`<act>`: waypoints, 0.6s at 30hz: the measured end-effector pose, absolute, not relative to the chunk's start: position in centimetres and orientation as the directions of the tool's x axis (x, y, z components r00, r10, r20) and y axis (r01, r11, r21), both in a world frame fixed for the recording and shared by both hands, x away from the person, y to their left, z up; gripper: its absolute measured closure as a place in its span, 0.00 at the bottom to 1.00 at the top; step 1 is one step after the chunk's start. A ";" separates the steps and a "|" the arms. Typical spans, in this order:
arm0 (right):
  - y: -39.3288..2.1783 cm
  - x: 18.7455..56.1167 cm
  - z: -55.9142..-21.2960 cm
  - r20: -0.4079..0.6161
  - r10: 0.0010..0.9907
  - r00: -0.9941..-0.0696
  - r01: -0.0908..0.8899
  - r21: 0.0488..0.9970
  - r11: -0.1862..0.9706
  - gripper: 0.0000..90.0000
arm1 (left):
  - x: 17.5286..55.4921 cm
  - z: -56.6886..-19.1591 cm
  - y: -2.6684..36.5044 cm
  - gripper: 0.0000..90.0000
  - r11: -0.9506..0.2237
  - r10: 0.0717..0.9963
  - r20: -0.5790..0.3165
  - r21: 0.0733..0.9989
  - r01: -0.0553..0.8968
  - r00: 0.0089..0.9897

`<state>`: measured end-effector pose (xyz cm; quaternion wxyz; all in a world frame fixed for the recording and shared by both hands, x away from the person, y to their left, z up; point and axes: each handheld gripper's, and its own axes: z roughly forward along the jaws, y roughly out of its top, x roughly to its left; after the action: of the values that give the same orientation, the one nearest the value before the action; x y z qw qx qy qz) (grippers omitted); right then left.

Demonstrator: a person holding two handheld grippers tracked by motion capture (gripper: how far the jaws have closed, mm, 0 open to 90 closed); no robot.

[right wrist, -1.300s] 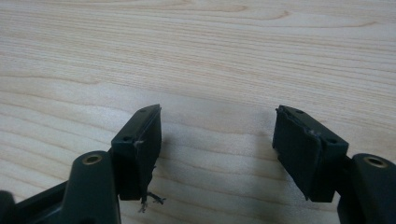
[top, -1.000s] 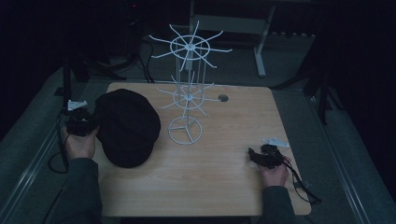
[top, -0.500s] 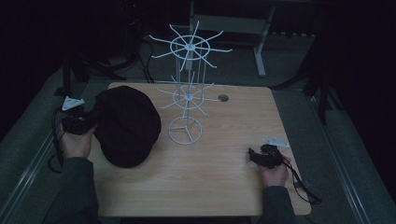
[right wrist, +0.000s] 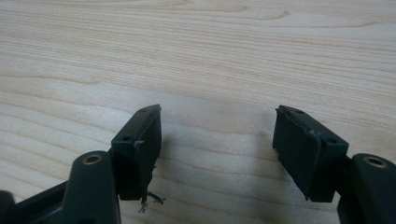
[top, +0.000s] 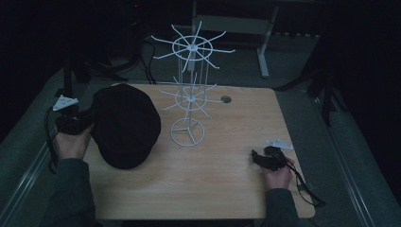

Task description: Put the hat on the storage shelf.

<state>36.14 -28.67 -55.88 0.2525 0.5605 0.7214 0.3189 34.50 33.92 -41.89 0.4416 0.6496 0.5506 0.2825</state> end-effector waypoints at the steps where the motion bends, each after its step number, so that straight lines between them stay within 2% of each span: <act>1: -28.7 36.1 -55.9 -0.007 0.970 -0.244 0.648 0.743 0.168 0.36 | 34.5 -41.8 34.0 0.89 0.000 0.964 -0.123 0.886 0.463 0.235; 18: -28.7 36.2 -55.9 -0.006 0.970 -0.245 0.648 0.743 0.168 0.36 | 33.9 -40.4 34.9 0.89 0.059 0.925 -0.202 0.913 0.403 0.323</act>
<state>36.16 -28.67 -55.88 0.2523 0.5603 0.7215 0.3191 33.85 34.88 -40.36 0.5071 0.6358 0.5219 0.2574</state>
